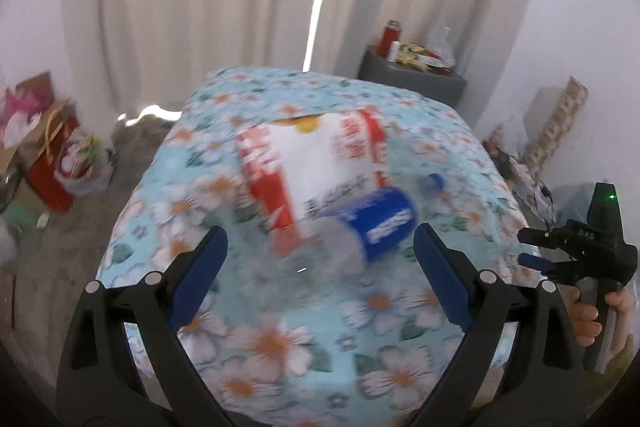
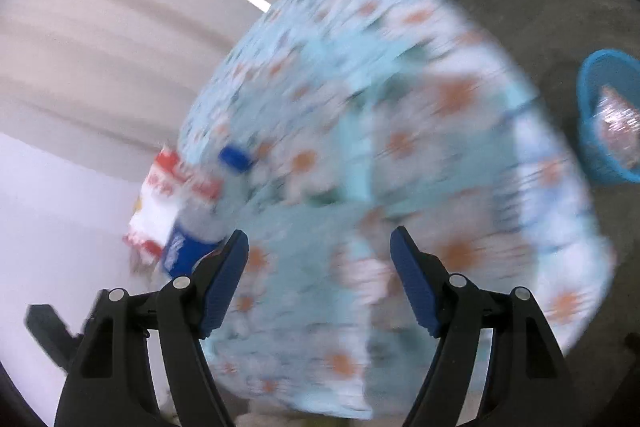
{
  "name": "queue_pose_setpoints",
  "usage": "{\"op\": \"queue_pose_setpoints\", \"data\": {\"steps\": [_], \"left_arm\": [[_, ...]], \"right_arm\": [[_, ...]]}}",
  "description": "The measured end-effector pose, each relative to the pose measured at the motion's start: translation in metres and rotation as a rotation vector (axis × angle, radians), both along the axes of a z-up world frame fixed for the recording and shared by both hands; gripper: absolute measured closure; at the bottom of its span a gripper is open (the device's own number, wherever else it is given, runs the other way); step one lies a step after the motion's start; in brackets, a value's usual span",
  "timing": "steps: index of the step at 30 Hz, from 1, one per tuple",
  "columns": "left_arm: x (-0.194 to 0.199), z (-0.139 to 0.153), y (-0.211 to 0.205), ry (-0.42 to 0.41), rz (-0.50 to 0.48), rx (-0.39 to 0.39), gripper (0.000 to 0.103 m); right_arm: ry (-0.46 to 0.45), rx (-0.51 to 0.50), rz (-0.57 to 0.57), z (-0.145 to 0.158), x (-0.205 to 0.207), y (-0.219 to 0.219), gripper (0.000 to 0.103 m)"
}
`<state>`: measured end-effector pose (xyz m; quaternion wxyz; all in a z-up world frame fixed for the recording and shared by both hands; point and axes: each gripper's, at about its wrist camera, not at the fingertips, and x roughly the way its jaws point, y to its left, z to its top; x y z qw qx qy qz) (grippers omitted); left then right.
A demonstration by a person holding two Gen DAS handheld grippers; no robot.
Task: Collect trash
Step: 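Move both open tools back over the bed toward the remaining trash, then grasp the Pepsi bottle around its label with the right tool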
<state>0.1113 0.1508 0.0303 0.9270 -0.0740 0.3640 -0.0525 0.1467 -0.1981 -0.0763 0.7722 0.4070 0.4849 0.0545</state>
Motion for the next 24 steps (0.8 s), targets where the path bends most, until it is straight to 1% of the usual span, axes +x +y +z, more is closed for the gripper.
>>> {"op": "queue_pose_setpoints", "data": {"steps": [3, 4, 6, 10, 14, 15, 18, 24], "left_arm": [[0.001, -0.009, 0.017, 0.007, 0.023, -0.015, 0.013], [0.002, -0.011, 0.02, 0.005, 0.029, -0.014, 0.013], [-0.002, -0.014, 0.03, -0.003, 0.042, -0.013, 0.013], [-0.001, -0.022, 0.044, -0.01, 0.066, -0.03, 0.013], [-0.002, -0.03, 0.063, 0.0, 0.091, -0.057, 0.013], [-0.003, -0.031, 0.067, 0.001, 0.096, -0.062, 0.013], [-0.005, -0.034, 0.076, 0.007, 0.107, -0.066, 0.013], [-0.005, -0.04, 0.087, 0.02, 0.12, -0.08, 0.013]], "right_arm": [[0.013, 0.082, 0.037, -0.006, 0.015, 0.029, 0.031], [0.023, 0.124, 0.058, -0.009, 0.024, 0.045, 0.031], [0.05, 0.172, 0.083, -0.013, 0.038, 0.069, 0.031], [0.085, 0.218, 0.11, -0.021, 0.06, 0.112, 0.031], [0.144, 0.262, 0.088, -0.037, 0.074, 0.136, 0.031], [0.147, 0.284, 0.07, -0.039, 0.076, 0.141, 0.031], [0.139, 0.29, 0.042, -0.039, 0.082, 0.152, 0.031], [0.161, 0.332, 0.026, -0.041, 0.085, 0.167, 0.032]]}}
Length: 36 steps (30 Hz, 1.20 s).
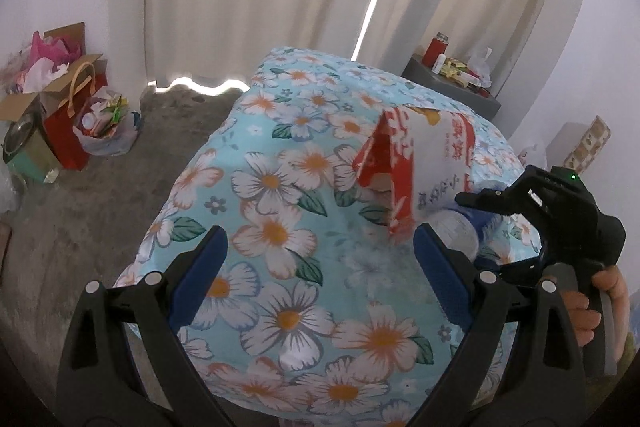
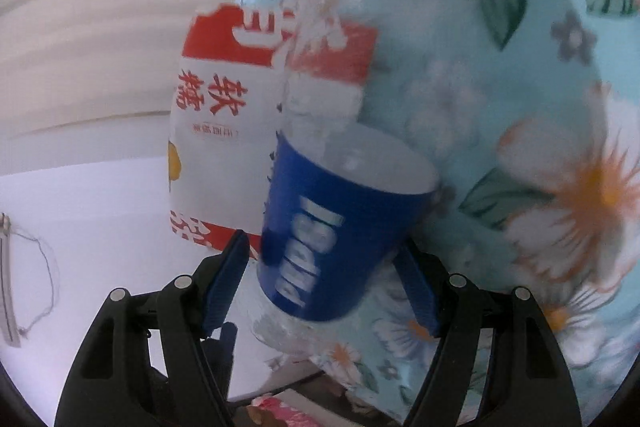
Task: Collect trash
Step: 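Grasp the Pepsi bottle around its label with the right tool, then grasp the white-and-red candy bag with the left tool while the right tool holds the bottle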
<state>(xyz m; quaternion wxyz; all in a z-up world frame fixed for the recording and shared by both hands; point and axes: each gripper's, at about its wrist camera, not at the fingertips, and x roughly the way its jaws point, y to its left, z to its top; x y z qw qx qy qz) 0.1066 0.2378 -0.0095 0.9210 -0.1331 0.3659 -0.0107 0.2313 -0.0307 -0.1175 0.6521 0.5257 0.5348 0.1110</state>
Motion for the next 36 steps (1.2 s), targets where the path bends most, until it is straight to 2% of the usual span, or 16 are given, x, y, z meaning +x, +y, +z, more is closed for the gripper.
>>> {"op": "queue_pose_setpoints", "data": {"steps": [3, 5, 9, 12, 15, 20, 23, 25, 29, 31, 34, 35, 36], "left_arm": [[0.002, -0.001, 0.002, -0.002, 0.001, -0.005, 0.013], [0.005, -0.003, 0.001, 0.0, -0.004, -0.008, 0.013], [0.011, -0.002, -0.003, -0.004, -0.022, -0.02, 0.013], [0.017, 0.0, -0.007, -0.02, -0.039, -0.035, 0.013], [0.027, 0.004, -0.012, -0.047, -0.08, -0.063, 0.013], [0.058, 0.012, -0.03, -0.105, -0.24, -0.118, 0.013], [0.084, 0.009, -0.048, -0.11, -0.316, -0.067, 0.013], [0.102, 0.002, -0.061, -0.114, -0.366, -0.016, 0.013], [0.126, -0.025, -0.084, -0.041, -0.449, 0.068, 0.013], [0.128, -0.033, -0.089, -0.026, -0.457, 0.086, 0.013], [0.123, -0.036, -0.101, -0.057, -0.456, 0.157, 0.015], [0.122, -0.036, -0.104, -0.065, -0.454, 0.168, 0.022], [0.119, -0.035, -0.108, -0.07, -0.455, 0.178, 0.025]], "right_arm": [[-0.007, 0.0, 0.0, 0.0, 0.0, 0.004, 0.032], [-0.008, 0.002, 0.01, -0.001, -0.001, 0.005, 0.037], [-0.03, 0.042, 0.048, -0.003, -0.008, -0.005, 0.039], [-0.044, 0.077, 0.086, 0.001, -0.015, -0.024, 0.04], [-0.058, 0.065, 0.149, 0.009, -0.028, -0.056, 0.04], [-0.125, -0.015, 0.167, 0.034, -0.056, -0.117, 0.042], [-0.142, -0.067, 0.133, 0.043, -0.081, -0.146, 0.044], [-0.142, -0.06, 0.104, 0.041, -0.092, -0.162, 0.044], [-0.149, -0.043, 0.075, 0.038, -0.103, -0.171, 0.044], [-0.153, -0.061, 0.085, 0.041, -0.104, -0.169, 0.044], [-0.152, -0.072, 0.102, 0.039, -0.112, -0.172, 0.044], [-0.152, -0.071, 0.103, 0.038, -0.113, -0.172, 0.044], [-0.151, -0.068, 0.103, 0.04, -0.11, -0.17, 0.044]]}}
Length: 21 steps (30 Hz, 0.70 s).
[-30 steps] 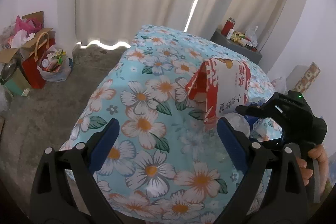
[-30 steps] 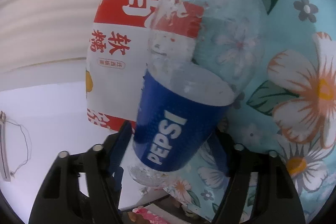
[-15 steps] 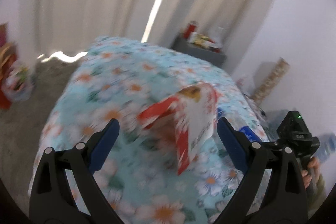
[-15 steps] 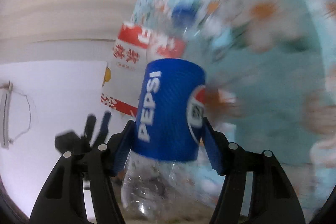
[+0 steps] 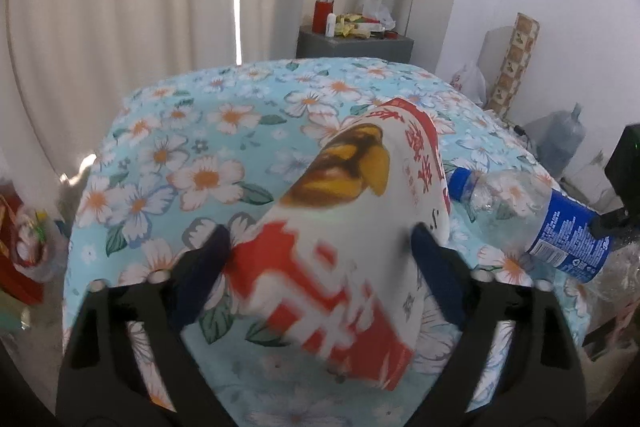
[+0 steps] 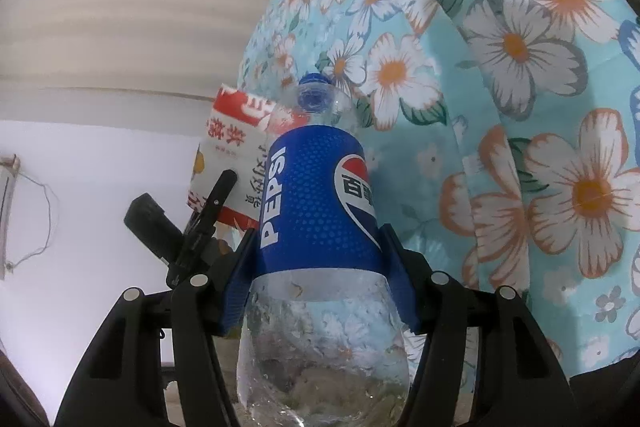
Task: Collect trash
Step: 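Grasp the white-and-red candy bag with the left tool while the right tool holds the bottle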
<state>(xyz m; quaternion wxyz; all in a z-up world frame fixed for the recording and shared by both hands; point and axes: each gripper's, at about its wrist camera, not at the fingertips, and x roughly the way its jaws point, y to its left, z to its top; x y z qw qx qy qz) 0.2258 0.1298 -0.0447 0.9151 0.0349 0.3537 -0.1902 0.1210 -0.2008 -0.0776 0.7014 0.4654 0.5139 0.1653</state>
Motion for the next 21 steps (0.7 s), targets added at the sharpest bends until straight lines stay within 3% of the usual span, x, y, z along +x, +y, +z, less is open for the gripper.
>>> {"op": "queue_pose_setpoints", "data": {"steps": [4, 10, 21], "left_arm": [[-0.009, 0.005, -0.015, -0.025, -0.007, 0.021, 0.037], [-0.015, 0.004, -0.042, -0.046, 0.013, 0.164, 0.054], [-0.033, 0.02, -0.061, -0.076, 0.01, 0.214, 0.062]], "right_arm": [[-0.001, -0.017, 0.008, 0.001, 0.007, 0.006, 0.044], [-0.001, -0.151, 0.039, 0.009, 0.03, 0.019, 0.042], [0.007, -0.464, 0.153, 0.025, 0.056, 0.04, 0.038]]}}
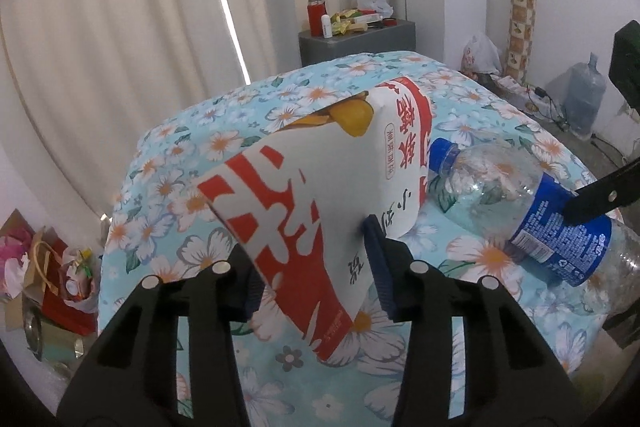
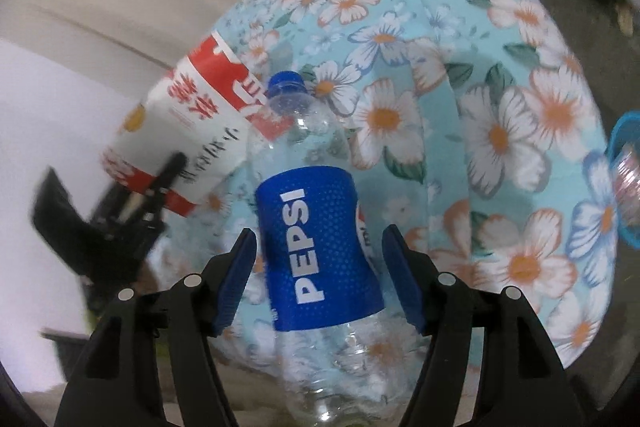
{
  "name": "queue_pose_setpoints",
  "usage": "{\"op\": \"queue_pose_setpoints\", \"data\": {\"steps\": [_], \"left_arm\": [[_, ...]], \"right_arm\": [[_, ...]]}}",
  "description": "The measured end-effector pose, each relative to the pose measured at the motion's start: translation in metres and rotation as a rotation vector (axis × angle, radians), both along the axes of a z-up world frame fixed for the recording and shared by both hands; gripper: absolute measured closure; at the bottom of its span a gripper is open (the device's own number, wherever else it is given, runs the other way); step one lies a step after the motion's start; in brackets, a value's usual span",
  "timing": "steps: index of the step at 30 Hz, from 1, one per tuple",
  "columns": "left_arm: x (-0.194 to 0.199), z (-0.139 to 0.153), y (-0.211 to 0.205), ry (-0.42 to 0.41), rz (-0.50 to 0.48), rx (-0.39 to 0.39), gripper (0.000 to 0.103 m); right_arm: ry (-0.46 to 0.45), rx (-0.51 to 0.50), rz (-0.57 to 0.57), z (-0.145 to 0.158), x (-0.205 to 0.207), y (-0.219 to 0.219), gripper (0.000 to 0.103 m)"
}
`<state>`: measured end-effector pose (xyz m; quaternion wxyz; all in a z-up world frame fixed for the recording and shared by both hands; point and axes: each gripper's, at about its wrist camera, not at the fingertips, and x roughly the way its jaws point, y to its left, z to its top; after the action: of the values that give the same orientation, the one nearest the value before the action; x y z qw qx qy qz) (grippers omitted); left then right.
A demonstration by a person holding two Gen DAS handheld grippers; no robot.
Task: Collect trash
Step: 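Grasp the white-and-red candy bag with the left tool while the right tool holds the bottle, then lift the candy bag and Pepsi bottle and carry both over the wastebasket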
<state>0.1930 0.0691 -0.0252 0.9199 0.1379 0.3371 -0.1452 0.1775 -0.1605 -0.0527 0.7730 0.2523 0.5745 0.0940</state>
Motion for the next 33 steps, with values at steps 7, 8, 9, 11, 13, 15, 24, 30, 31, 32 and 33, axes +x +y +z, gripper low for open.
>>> {"op": "queue_pose_setpoints", "data": {"steps": [7, 8, 9, 11, 13, 15, 24, 30, 31, 32, 33], "left_arm": [[-0.002, 0.007, -0.004, -0.004, 0.005, 0.014, 0.064], [-0.002, 0.008, -0.004, -0.003, 0.007, 0.016, 0.064], [-0.002, 0.009, -0.004, -0.004, 0.009, 0.019, 0.064], [-0.002, 0.01, -0.004, -0.007, 0.01, 0.021, 0.065], [-0.003, 0.012, -0.005, -0.011, 0.011, 0.024, 0.066], [-0.002, 0.012, -0.005, -0.01, 0.01, 0.022, 0.066], [-0.002, 0.014, -0.006, -0.016, 0.014, 0.029, 0.069], [-0.003, 0.02, -0.006, -0.029, 0.019, 0.022, 0.073], [-0.004, 0.021, -0.005, -0.033, 0.019, 0.02, 0.074], [-0.004, 0.022, -0.006, -0.037, 0.018, 0.02, 0.075], [-0.005, 0.023, -0.006, -0.04, 0.018, 0.019, 0.075]], "right_arm": [[0.017, -0.012, 0.044, -0.007, 0.004, 0.007, 0.038], [0.018, -0.011, 0.047, -0.008, 0.005, 0.008, 0.038], [0.02, -0.009, 0.052, -0.009, 0.006, 0.01, 0.038], [0.025, -0.006, 0.059, -0.012, 0.009, 0.013, 0.038], [0.031, -0.01, 0.07, -0.012, 0.008, 0.016, 0.038], [0.041, -0.022, 0.08, -0.015, 0.011, 0.021, 0.038], [0.045, -0.012, 0.069, -0.025, 0.015, 0.03, 0.043], [0.008, 0.014, 0.038, -0.023, 0.005, 0.024, 0.045], [0.005, 0.014, 0.034, -0.022, 0.004, 0.023, 0.045], [0.003, 0.015, 0.029, -0.021, 0.003, 0.022, 0.045], [-0.002, 0.018, 0.022, -0.021, 0.001, 0.021, 0.045]]}}
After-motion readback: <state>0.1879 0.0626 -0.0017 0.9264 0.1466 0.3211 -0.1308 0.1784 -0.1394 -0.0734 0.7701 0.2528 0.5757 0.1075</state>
